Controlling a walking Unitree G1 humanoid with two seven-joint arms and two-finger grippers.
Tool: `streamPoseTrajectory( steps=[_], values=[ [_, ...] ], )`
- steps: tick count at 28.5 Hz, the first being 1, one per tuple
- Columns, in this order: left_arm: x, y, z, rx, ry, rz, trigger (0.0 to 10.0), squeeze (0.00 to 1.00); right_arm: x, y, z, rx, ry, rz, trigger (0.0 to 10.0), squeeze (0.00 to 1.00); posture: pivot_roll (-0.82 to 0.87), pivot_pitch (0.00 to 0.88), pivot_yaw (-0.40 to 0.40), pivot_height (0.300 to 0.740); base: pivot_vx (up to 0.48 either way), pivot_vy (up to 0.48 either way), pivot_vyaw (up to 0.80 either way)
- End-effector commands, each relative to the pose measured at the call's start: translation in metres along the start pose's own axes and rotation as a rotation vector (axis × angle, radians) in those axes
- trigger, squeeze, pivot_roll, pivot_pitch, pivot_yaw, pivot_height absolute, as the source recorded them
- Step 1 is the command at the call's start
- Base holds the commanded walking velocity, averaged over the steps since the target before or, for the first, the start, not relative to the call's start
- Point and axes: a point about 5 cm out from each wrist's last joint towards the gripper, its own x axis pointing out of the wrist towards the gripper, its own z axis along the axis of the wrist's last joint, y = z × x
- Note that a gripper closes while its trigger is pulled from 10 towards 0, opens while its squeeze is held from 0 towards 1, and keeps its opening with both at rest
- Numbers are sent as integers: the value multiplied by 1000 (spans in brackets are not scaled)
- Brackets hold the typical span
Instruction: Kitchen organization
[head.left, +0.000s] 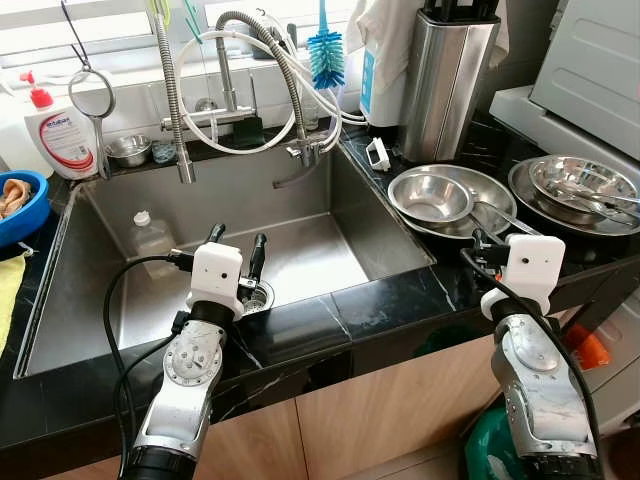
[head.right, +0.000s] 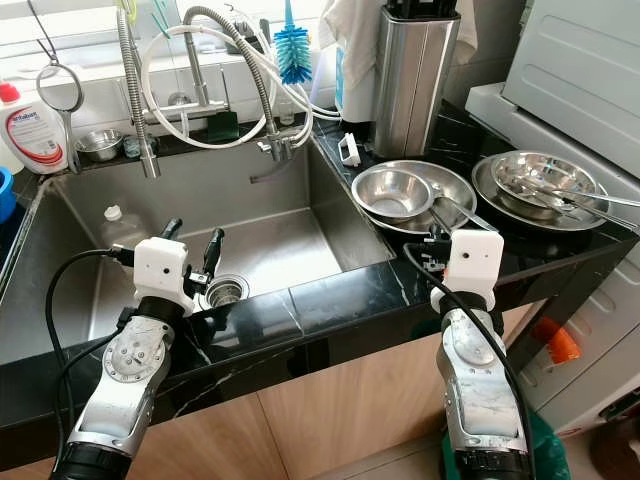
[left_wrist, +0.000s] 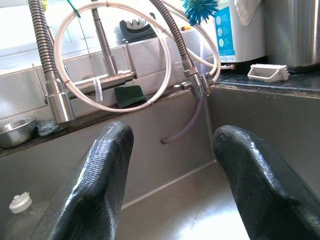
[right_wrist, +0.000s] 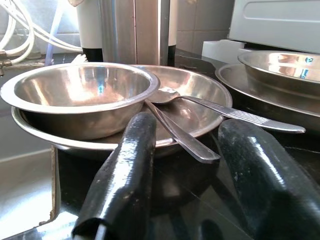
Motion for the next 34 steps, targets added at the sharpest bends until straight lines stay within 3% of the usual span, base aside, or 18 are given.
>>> streamPoseTrajectory(
  steps=[1, 26, 27, 28, 29, 34],
  values=[
    [1, 3, 2, 7, -6, 11, 10000, 0, 3, 1, 4, 5, -16, 2, 0, 0, -100, 0, 57, 740, 0, 0, 0],
    [1, 3, 2, 21, -2, 11, 10000, 0, 7, 7, 11, 0, -47, 43, 0, 0, -94, 0, 54, 740, 0, 0, 0],
    [1, 3, 2, 21, -3, 11, 10000, 0, 7, 7, 11, -1, -47, 44, 549, 0, -94, 0, 54, 740, 0, 0, 0],
    [2, 3, 2, 22, -2, 10, 10000, 0, 8, 8, 12, -1, -50, 48, 4902, 0, -93, 0, 52, 740, 0, 0, 0],
    [2, 3, 2, 23, -2, 10, 10000, 0, 8, 8, 12, -1, -51, 48, 10000, 0, -93, 0, 52, 740, 0, 0, 0],
    [1, 3, 2, 25, -2, 10, 10000, 0, 10, 10, 23, 14, -100, 58, 10000, 0, -93, 0, 52, 740, 0, 0, 0]
  ],
)
